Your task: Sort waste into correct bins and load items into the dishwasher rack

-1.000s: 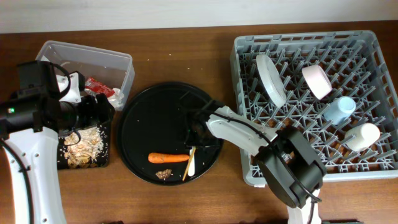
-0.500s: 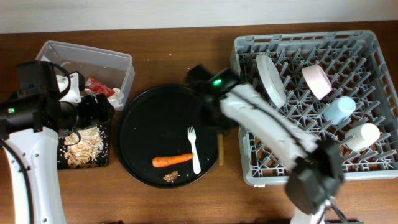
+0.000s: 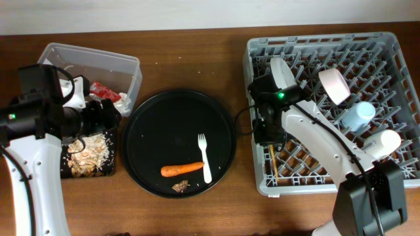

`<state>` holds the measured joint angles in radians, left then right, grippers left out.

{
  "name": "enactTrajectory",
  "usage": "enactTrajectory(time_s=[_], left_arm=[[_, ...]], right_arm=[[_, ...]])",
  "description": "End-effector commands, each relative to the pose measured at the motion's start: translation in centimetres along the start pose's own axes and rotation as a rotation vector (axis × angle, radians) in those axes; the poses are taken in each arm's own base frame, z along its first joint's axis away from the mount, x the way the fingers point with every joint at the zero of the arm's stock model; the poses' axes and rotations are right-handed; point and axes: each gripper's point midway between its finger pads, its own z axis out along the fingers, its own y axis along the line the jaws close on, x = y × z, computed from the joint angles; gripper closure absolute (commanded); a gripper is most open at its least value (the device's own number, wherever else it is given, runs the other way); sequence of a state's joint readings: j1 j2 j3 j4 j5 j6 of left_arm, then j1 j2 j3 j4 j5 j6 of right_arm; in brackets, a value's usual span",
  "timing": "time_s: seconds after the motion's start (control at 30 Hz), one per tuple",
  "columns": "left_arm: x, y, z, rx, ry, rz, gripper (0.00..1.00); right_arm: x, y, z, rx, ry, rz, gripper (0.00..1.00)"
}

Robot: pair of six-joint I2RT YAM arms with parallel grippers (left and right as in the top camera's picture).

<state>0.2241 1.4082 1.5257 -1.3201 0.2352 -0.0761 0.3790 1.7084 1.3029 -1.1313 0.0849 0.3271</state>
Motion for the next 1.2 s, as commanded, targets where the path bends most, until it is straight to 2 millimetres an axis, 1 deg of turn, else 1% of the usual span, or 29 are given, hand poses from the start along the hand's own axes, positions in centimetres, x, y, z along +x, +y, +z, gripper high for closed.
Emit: enactTrajectory(time_s=[0.0, 0.03, 0.07, 0.1, 0.13, 0.17, 0.2, 0.27, 0.3, 0.33, 0.4, 0.43, 0.53, 0.57, 0.6, 0.63, 0.67, 0.7, 0.77, 0.83, 0.9, 0.93, 0.97, 1.0, 1.03, 1.07, 1.1, 1.13, 1.17], left_arm=[[0.0, -0.1, 0.0, 0.010, -0.001, -0.002, 0.08], [0.0, -0.1, 0.0, 0.010, -0.001, -0.002, 0.08], [0.0, -0.1, 0.0, 0.010, -0.001, -0.002, 0.08], [0.0, -0.1, 0.0, 0.010, -0.001, -0.002, 0.08], [0.0, -0.1, 0.0, 0.010, -0.001, -0.002, 0.08], [0.0, -0.1, 0.0, 0.010, -0.001, -0.002, 0.08], [0.0, -0.1, 0.0, 0.010, -0.001, -0.002, 0.08], [0.0, -0.1, 0.0, 0.010, -0.001, -0.002, 0.08], [0.0, -0.1, 0.0, 0.010, -0.001, -0.002, 0.08], [0.0, -0.1, 0.0, 0.010, -0.001, -0.002, 0.08], [0.0, -0.1, 0.0, 0.010, -0.001, -0.002, 0.08], [-0.1, -0.1, 0.0, 0.010, -0.002, -0.002, 0.08], [-0.1, -0.1, 0.0, 0.010, -0.002, -0.002, 0.08], [0.0, -0.1, 0.0, 0.011, -0.002, -0.001, 0.08], [0.0, -0.1, 0.0, 0.010, -0.001, -0.002, 0.08], [0.0, -0.1, 0.0, 0.010, -0.002, -0.002, 0.08], [0.0, -0.1, 0.0, 0.011, -0.002, -0.002, 0.08], [0.0, -0.1, 0.0, 0.010, -0.001, -0.002, 0.08], [0.0, -0.1, 0.0, 0.010, -0.002, -0.002, 0.08], [0.0, -0.1, 0.0, 0.011, -0.002, -0.002, 0.08], [0.0, -0.1, 0.0, 0.011, -0.002, -0.002, 0.08], [0.0, -0.1, 0.0, 0.010, -0.001, -0.002, 0.08], [0.0, -0.1, 0.0, 0.010, -0.001, -0.002, 0.08], [0.0, -0.1, 0.0, 0.010, -0.002, -0.002, 0.08], [0.0, -0.1, 0.0, 0.010, -0.001, -0.002, 0.08], [0.0, -0.1, 0.0, 0.010, -0.002, -0.002, 0.08], [0.0, -0.1, 0.0, 0.010, -0.001, -0.002, 0.08], [0.0, -0.1, 0.0, 0.010, -0.001, -0.002, 0.08], [0.0, -0.1, 0.0, 0.010, -0.001, -0.002, 0.08]], right_arm=[[-0.7, 0.0, -0.9, -0.011, -0.027, 0.000, 0.56], [-1.5, 0.1, -2.7, -0.021, -0.056, 0.002, 0.55], [-2.8, 0.9, -5.8, -0.051, -0.109, -0.004, 0.52], [-3.9, 2.9, -9.3, -0.111, -0.179, -0.040, 0.48], [-4.5, 5.3, -11.5, -0.166, -0.236, -0.081, 0.39], [-4.5, 8.0, -12.3, -0.218, -0.273, -0.125, 0.33], [-4.2, 10.3, -11.7, -0.237, -0.264, -0.121, 0.32], [-3.4, 14.5, -8.4, -0.230, -0.196, -0.163, 0.29], [-3.1, 16.4, -5.4, -0.210, -0.143, -0.164, 0.28], [-3.0, 17.8, -2.6, -0.191, -0.100, -0.176, 0.28], [-2.9, 19.0, 2.4, -0.159, -0.023, -0.171, 0.27], [-3.1, 19.5, 4.4, -0.151, -0.011, -0.172, 0.27], [-2.6, 19.9, 7.8, -0.132, 0.044, -0.168, 0.27], [-2.7, 20.0, 8.2, -0.131, 0.044, -0.168, 0.27], [-2.8, 20.1, 8.4, -0.133, 0.042, -0.168, 0.32], [-2.7, 20.1, 8.6, -0.132, 0.045, -0.168, 0.43], [-2.5, 20.0, 8.6, -0.130, 0.054, -0.169, 0.58], [-2.2, 20.0, 8.6, -0.132, 0.071, -0.169, 0.67], [-1.9, 19.8, 8.3, -0.130, 0.084, -0.168, 0.75], [-2.1, 20.0, 7.4, -0.152, 0.074, -0.166, 0.78], [-2.8, 19.9, 5.2, -0.172, 0.042, -0.160, 0.78], [-3.8, 18.9, 2.6, -0.168, 0.016, -0.138, 0.81], [-4.6, 17.6, 0.3, -0.159, -0.007, -0.114, 0.82], [-5.8, 13.9, -4.6, -0.130, -0.059, -0.059, 0.82], [-5.8, 11.4, -7.0, -0.120, -0.081, -0.027, 0.82], [-5.7, 9.1, -8.3, -0.087, -0.094, 0.008, 0.82], [-5.4, 5.6, -9.3, -0.026, -0.091, 0.059, 0.82], [-5.3, 3.6, -9.3, 0.016, -0.073, 0.082, 0.82], [-5.2, 1.8, -8.7, 0.038, -0.041, 0.086, 0.82]])
